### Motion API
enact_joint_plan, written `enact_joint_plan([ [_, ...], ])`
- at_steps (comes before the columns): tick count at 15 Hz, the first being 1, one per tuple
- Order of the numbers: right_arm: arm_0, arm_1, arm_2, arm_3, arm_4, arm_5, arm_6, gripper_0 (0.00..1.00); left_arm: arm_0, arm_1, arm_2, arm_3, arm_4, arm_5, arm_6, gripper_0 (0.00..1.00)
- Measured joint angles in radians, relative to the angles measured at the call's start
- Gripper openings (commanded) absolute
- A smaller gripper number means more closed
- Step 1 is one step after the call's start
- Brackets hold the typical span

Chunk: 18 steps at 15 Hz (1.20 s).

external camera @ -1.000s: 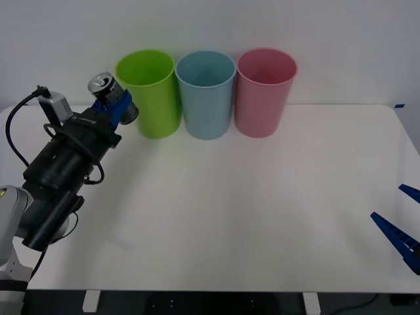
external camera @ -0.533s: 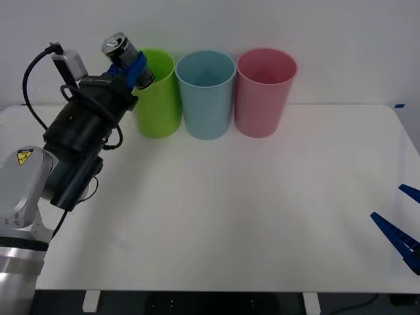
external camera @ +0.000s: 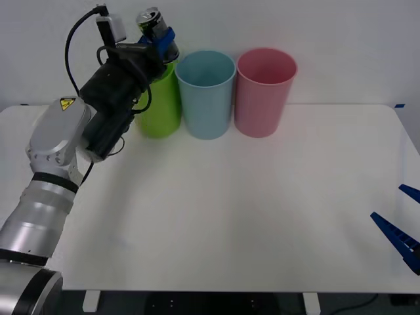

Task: Grasp the object on the table and drop it into the matching bin: aluminum can to the light blue bin, PET bottle to the pink bin.

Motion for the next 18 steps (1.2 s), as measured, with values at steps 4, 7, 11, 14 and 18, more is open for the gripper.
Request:
enact_joint_plan([
  [4, 0.0, 0.0, 0.0, 0.0, 0.0, 0.0, 0.0, 1.0, -0.156, -0.069, -0.013, 0.19, -0.077, 0.077, -0.03, 0.0],
  [7, 0.0, 0.0, 0.0, 0.0, 0.0, 0.0, 0.0, 1.0, -0.235, -0.141, -0.012, 0.29, -0.123, 0.176, -0.103, 0.0],
  [11, 0.0, 0.0, 0.0, 0.0, 0.0, 0.0, 0.0, 1.0, -0.282, -0.181, -0.013, 0.351, -0.134, 0.236, -0.158, 0.0],
  [14, 0.0, 0.0, 0.0, 0.0, 0.0, 0.0, 0.0, 1.0, -0.282, -0.181, -0.026, 0.351, -0.136, 0.24, -0.16, 0.0],
  [18, 0.0, 0.0, 0.0, 0.0, 0.0, 0.0, 0.0, 1.0, -0.282, -0.181, -0.032, 0.351, -0.137, 0.241, -0.159, 0.0],
])
